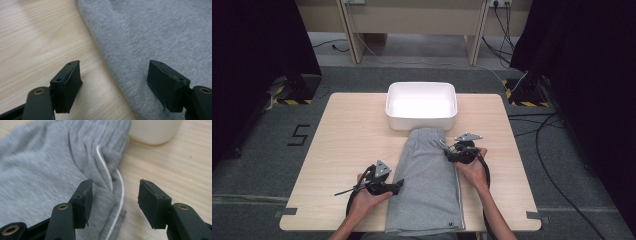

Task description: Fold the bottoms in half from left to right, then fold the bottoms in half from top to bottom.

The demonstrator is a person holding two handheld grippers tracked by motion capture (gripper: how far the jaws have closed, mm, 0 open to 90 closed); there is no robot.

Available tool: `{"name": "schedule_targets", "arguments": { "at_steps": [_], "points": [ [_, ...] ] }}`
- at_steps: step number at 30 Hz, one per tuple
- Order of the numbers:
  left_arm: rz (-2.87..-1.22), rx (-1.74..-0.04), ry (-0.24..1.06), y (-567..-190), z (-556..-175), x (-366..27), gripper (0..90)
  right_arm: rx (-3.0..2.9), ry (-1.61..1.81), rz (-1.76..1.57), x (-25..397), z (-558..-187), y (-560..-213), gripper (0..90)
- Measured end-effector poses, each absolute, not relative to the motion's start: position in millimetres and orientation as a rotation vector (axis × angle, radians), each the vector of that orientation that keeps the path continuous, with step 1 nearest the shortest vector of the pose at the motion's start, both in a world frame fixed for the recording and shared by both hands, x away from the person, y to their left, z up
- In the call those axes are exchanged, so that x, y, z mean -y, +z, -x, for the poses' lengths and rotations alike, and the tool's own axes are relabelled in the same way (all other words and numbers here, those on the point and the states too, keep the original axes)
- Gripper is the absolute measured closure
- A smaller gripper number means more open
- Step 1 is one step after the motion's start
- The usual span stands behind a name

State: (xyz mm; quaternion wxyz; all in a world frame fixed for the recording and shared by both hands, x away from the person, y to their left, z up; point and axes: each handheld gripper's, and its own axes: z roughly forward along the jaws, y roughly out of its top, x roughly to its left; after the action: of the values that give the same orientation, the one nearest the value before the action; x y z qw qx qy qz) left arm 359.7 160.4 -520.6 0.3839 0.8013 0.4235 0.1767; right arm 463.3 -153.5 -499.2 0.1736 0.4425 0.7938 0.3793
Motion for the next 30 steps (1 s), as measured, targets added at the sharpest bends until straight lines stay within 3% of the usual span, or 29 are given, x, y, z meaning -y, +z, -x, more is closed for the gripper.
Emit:
{"name": "schedule_targets", "arguments": {
  "at_steps": [30],
  "points": [
    [-1.933, -1.106, 0.312, -506.2, -386.3, -169.3, 26.5, -2.241, 1.189, -1.279, 162.3, -464.3, -480.8, 39.5]
  ]
}}
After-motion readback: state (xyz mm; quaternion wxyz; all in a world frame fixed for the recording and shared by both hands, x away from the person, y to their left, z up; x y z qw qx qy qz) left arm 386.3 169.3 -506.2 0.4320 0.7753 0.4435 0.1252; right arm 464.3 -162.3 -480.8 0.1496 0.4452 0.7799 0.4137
